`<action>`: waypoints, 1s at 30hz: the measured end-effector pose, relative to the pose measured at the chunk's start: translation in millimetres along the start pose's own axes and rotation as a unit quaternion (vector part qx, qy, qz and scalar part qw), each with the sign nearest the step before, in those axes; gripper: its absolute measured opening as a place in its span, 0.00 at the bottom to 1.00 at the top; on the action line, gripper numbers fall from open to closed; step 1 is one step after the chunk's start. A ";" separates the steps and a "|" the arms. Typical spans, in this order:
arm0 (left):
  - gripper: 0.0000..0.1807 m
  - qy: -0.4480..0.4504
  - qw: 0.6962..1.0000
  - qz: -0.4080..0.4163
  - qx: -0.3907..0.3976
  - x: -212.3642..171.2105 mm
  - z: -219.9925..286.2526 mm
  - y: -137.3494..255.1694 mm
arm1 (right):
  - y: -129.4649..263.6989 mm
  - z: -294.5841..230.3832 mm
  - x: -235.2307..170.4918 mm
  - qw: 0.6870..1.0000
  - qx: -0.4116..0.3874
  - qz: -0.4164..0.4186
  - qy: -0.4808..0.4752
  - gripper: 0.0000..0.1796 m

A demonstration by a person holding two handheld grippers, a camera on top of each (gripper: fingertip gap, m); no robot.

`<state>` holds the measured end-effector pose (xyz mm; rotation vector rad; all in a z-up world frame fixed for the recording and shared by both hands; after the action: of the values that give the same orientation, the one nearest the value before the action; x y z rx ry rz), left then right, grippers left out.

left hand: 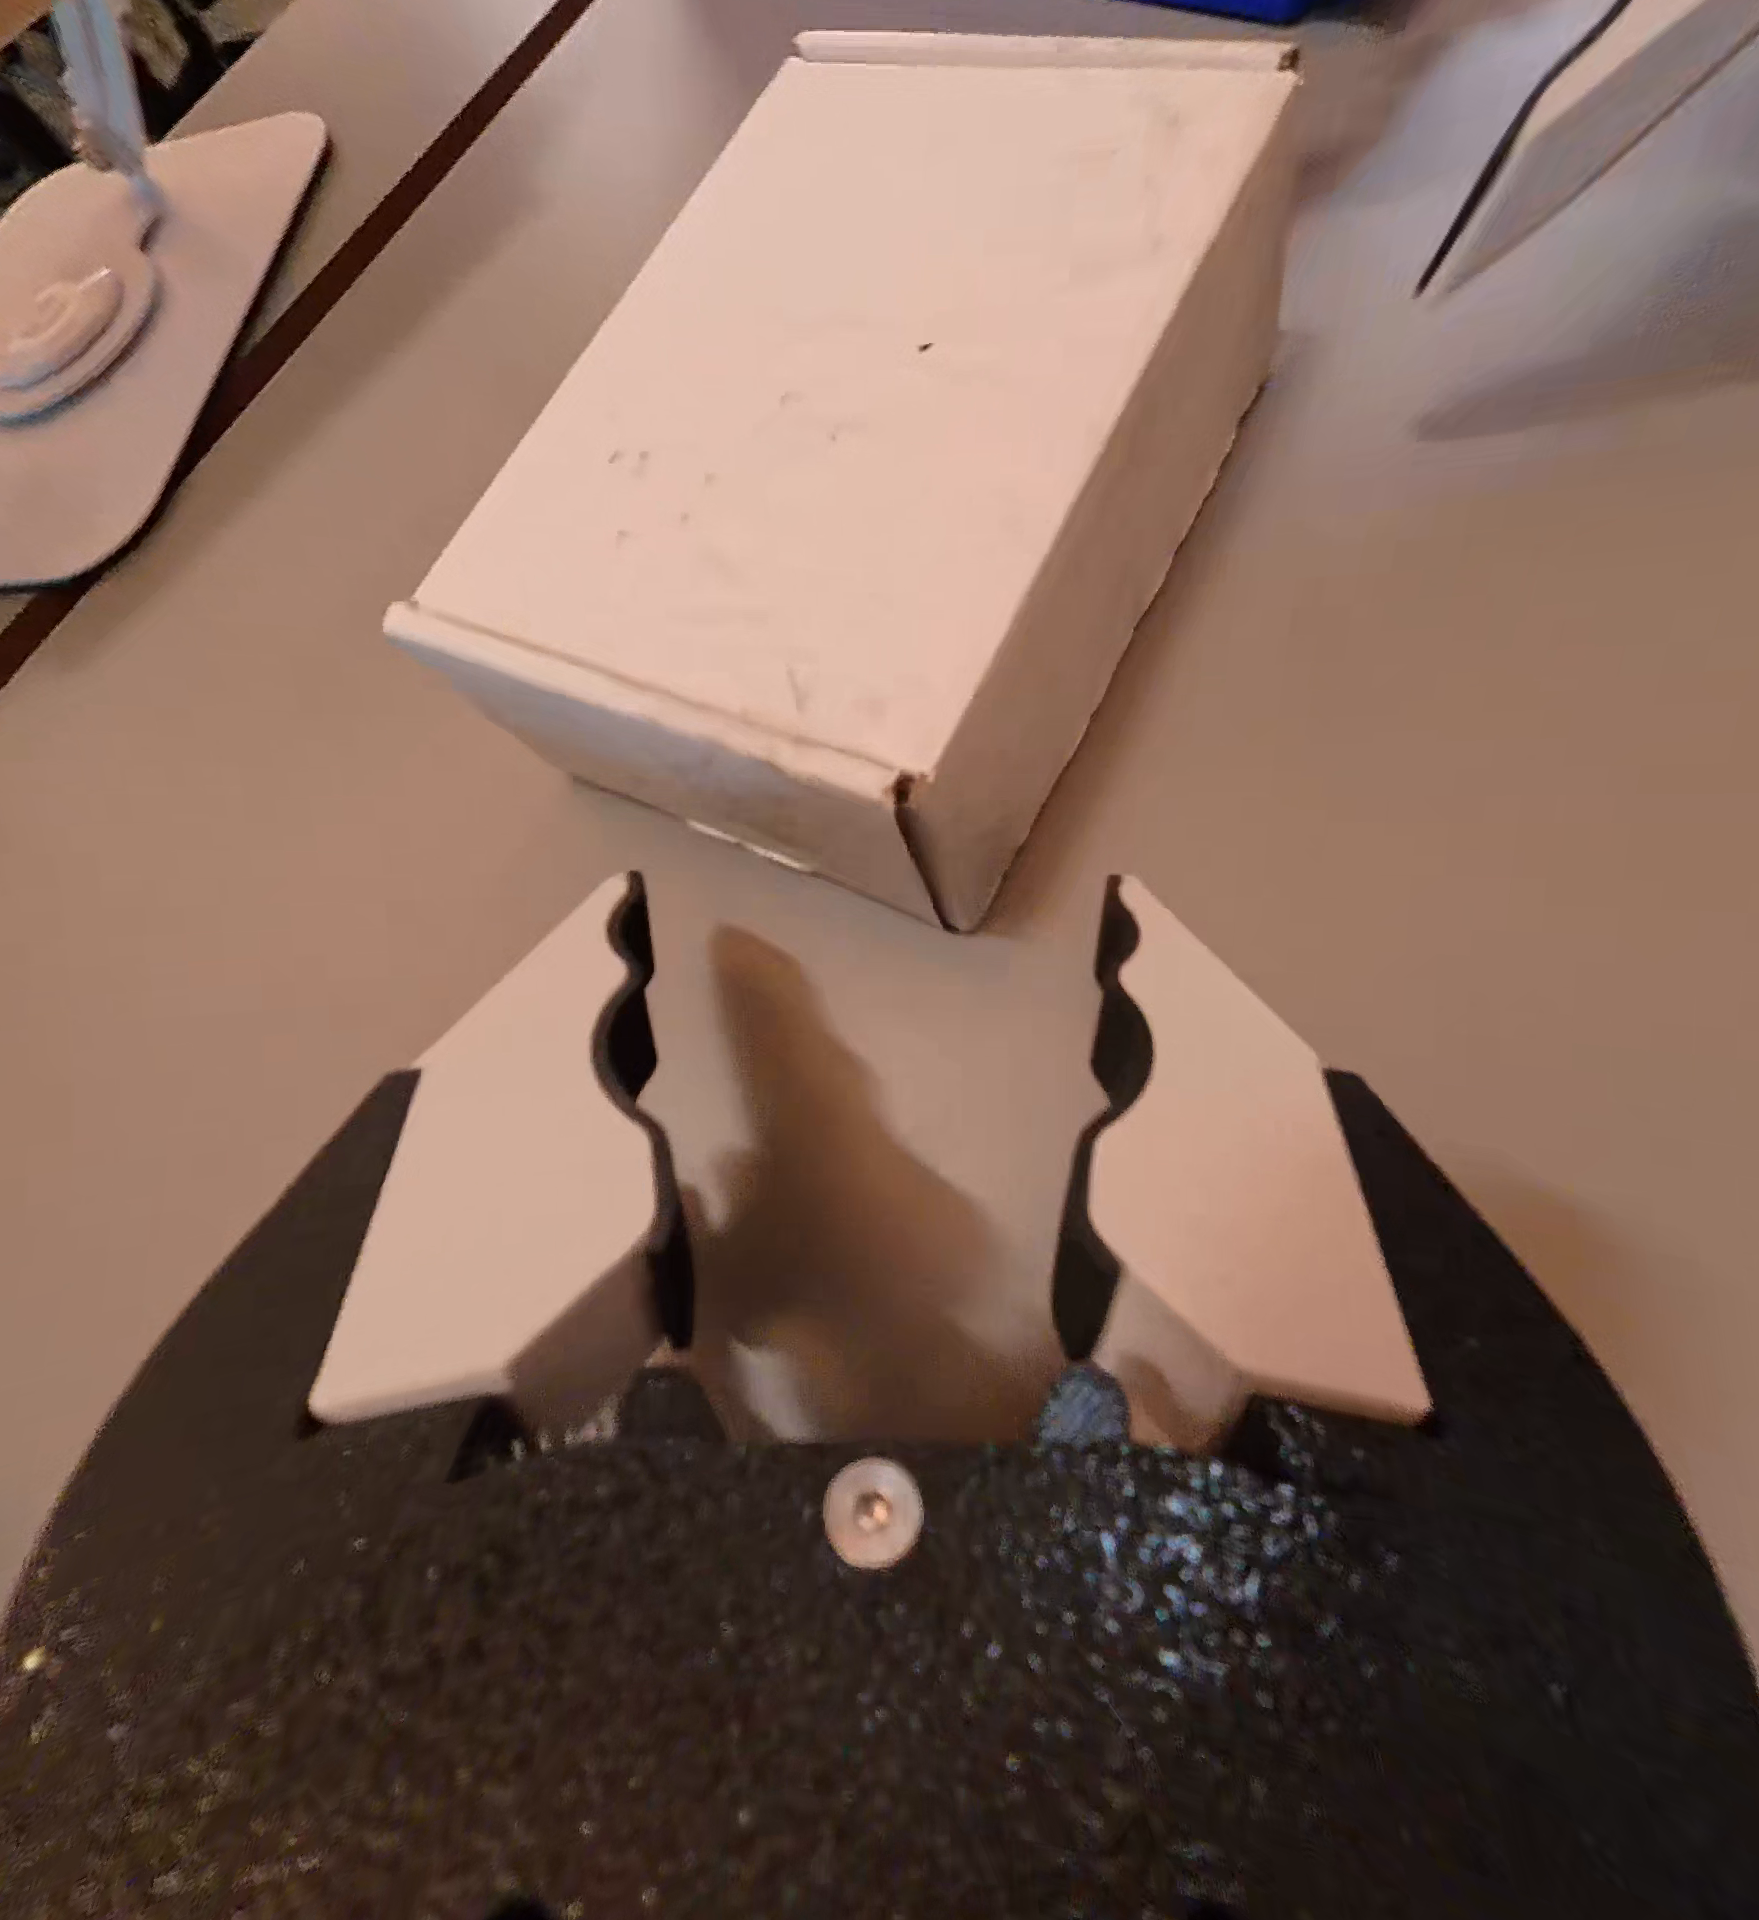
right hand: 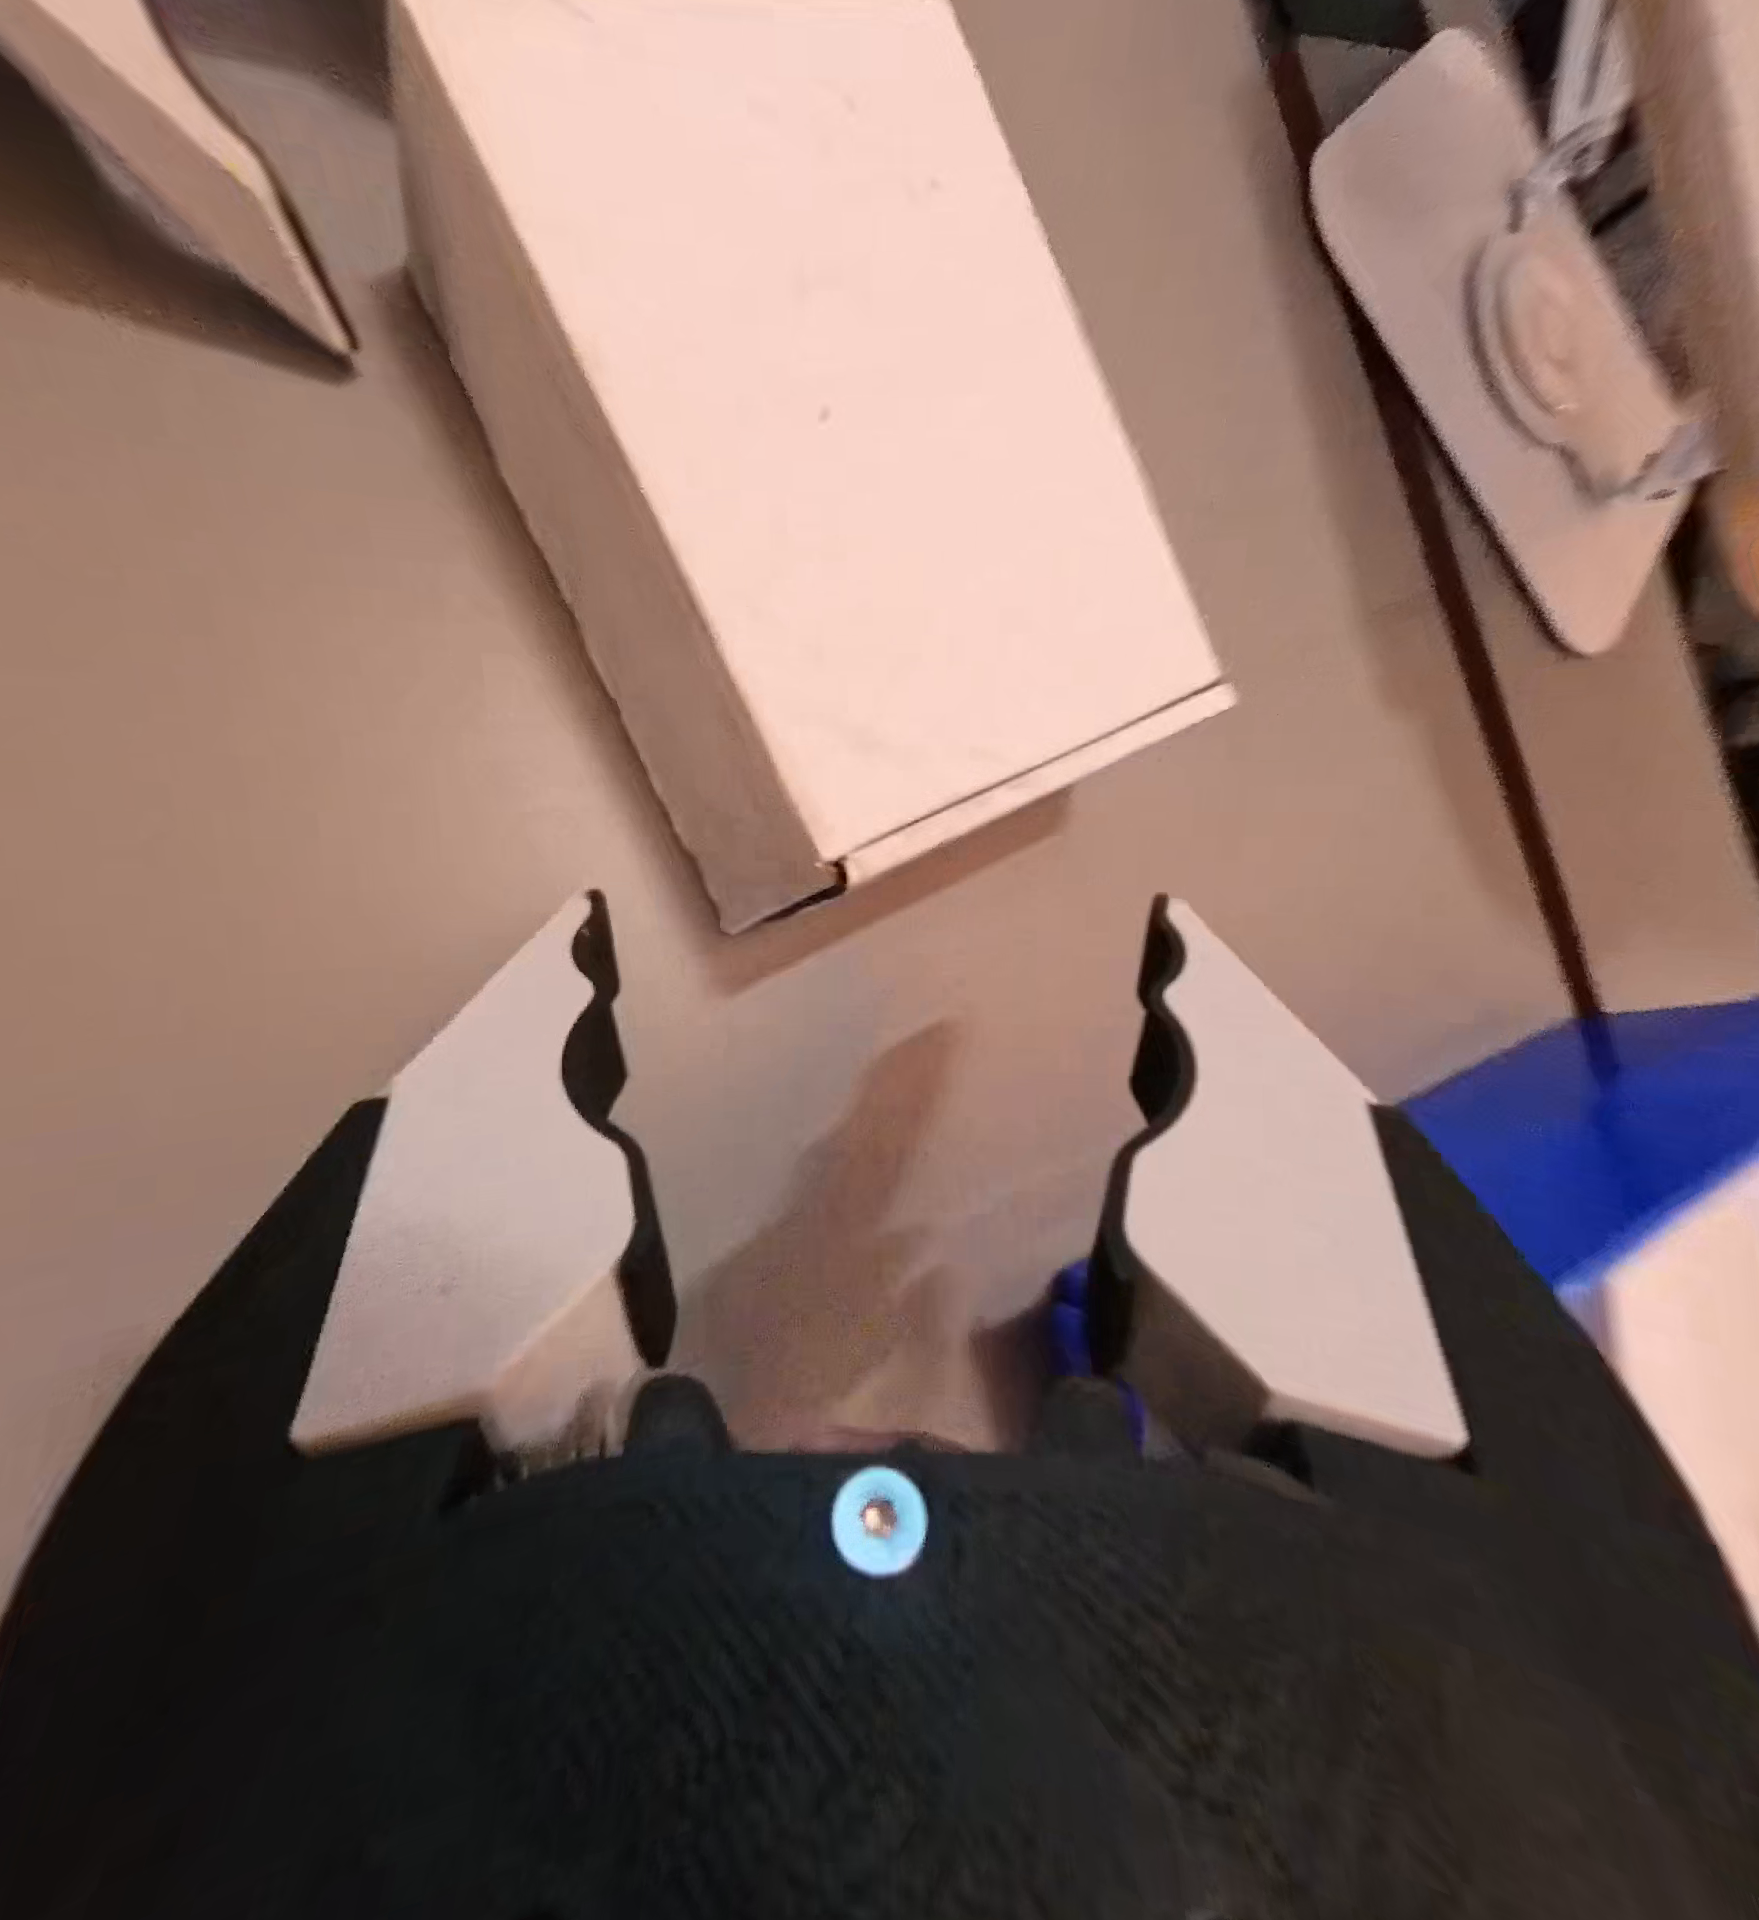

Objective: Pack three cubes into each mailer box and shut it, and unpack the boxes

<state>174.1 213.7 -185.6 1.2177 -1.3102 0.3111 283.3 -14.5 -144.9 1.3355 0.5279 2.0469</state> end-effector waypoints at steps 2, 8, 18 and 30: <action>0.48 0.018 1.000 0.012 0.010 -1.7 3.5 9.8 | 13.0 8.4 25.5 0.999 -0.013 0.025 0.015 0.67; 0.53 0.105 0.992 0.069 -0.003 6.7 16.1 28.0 | -61.7 21.7 71.3 0.981 0.162 -0.040 0.096 0.72; 0.55 0.169 0.978 0.121 -0.013 -1.8 28.5 53.9 | -92.5 30.6 82.7 0.942 0.279 -0.132 0.133 0.73; 0.54 0.170 0.978 0.119 -0.030 -1.0 40.6 53.5 | 81.2 260.1 -6.0 0.980 0.026 -0.197 -0.017 0.73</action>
<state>110.2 203.2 -168.2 0.9089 -1.1563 0.6206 499.5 -79.3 7.9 1.1834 0.7686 1.6929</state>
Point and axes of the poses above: each gripper's, where its closed fingertips meet, y back along the fingers, x out of its top, z = x × y across the jaws, the point moved 10 cm from there along y, back along the fingers, and after that the axes turned 8 degrees about z, right-handed, at the moved point
